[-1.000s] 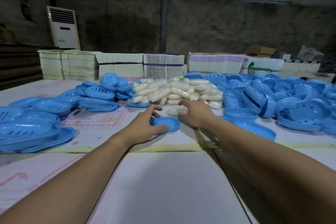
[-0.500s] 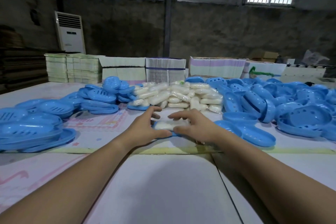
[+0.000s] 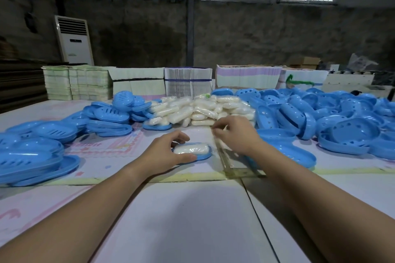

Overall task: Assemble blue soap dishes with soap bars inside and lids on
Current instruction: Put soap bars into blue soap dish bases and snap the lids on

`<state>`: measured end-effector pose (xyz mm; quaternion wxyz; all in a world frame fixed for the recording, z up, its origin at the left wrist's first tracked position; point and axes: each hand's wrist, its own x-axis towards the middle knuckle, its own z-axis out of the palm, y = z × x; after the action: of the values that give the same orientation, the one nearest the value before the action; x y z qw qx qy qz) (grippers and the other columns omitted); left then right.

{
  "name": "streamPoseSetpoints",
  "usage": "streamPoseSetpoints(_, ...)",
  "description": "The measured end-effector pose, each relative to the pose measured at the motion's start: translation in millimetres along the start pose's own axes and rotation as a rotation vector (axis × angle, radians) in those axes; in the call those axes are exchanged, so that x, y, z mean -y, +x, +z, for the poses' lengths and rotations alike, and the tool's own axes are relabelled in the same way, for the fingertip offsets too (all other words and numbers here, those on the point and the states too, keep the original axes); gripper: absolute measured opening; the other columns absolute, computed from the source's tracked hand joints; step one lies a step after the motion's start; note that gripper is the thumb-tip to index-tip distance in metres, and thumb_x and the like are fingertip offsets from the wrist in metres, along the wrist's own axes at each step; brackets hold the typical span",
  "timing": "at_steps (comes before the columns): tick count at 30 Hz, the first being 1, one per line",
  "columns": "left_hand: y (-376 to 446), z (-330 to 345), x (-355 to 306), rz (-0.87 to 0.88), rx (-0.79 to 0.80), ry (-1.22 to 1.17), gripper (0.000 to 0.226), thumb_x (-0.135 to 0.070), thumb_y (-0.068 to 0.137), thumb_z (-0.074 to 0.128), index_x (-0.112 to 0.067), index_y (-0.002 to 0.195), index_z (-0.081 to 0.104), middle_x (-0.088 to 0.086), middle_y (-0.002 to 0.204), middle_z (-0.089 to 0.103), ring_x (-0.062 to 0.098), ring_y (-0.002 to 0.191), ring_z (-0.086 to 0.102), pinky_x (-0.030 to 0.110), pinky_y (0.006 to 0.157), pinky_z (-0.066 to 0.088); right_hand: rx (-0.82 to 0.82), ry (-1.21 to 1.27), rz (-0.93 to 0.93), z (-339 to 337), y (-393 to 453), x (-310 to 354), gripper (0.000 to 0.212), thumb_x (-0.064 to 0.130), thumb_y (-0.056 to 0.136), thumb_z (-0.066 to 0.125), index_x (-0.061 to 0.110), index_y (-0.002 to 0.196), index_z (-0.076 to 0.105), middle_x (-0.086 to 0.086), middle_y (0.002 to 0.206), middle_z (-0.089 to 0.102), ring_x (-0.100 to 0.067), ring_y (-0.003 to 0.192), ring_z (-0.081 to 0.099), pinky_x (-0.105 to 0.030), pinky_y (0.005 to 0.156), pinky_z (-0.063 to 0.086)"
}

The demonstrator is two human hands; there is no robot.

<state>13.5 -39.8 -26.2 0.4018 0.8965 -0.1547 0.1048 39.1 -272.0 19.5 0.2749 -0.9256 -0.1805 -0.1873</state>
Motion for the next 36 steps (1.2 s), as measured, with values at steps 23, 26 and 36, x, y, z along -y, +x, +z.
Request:
streamPoseSetpoints(23, -2, 5, -2, 0.015, 0.039, -0.011, 0.065, -0.052, 0.074, 0.083, -0.051, 0.126, 0.043, -0.024, 0.117, 0.057, -0.008, 0.098, 0.059, 0.01, 0.076, 0.045, -0.192, 0.728, 0.148, -23, -3, 9, 0.021, 0.007, 0.084, 0.065, 0.028, 0.088, 0.068, 0.005, 0.076, 0.051, -0.011, 0.065, 0.05, -0.021, 0.054, 0.044)
streamPoseSetpoints(26, -2, 5, -2, 0.01, 0.029, -0.043, 0.077, -0.049, 0.071, 0.087, -0.05, 0.132, 0.039, -0.021, 0.12, 0.056, -0.006, 0.1, 0.059, 0.01, 0.075, 0.045, 0.017, 1.174, 0.306, -23, -4, 18, 0.022, 0.008, 0.089, 0.06, 0.025, 0.101, 0.069, -0.003, 0.094, 0.06, -0.017, 0.073, 0.056, -0.027, 0.054, 0.046)
streamPoseSetpoints(36, -2, 4, -2, -0.014, 0.088, 0.002, 0.099, -0.062, 0.059, 0.082, -0.048, 0.143, 0.031, -0.018, 0.127, 0.056, -0.002, 0.109, 0.057, 0.021, 0.091, 0.047, 0.182, 0.292, 0.151, 0, -10, 5, 0.022, 0.043, 0.089, 0.063, 0.032, 0.108, 0.062, 0.006, 0.102, 0.064, -0.01, 0.087, 0.06, -0.026, 0.07, 0.045)
